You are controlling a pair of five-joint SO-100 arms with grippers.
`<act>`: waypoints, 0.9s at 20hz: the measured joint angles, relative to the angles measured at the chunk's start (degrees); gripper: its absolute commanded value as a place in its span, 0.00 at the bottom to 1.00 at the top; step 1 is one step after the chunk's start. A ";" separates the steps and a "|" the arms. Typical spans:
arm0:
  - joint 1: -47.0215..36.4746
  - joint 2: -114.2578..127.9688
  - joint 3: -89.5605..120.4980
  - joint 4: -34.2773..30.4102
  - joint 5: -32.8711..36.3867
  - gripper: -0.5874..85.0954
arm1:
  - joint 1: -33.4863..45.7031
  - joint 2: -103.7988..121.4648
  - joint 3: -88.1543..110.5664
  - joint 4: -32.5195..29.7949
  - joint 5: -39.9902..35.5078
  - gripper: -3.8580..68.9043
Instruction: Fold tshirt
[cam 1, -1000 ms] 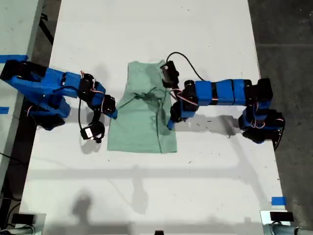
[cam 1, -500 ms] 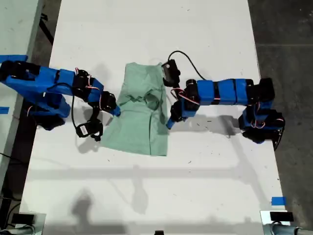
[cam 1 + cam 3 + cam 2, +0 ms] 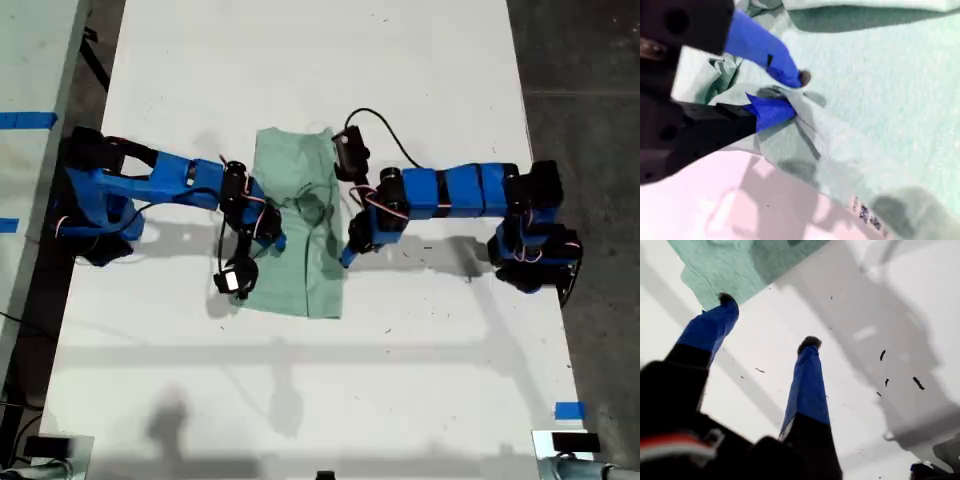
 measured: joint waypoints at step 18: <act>0.00 13.27 -10.11 23.47 -2.72 0.32 | -0.53 5.36 6.24 -2.55 0.97 0.46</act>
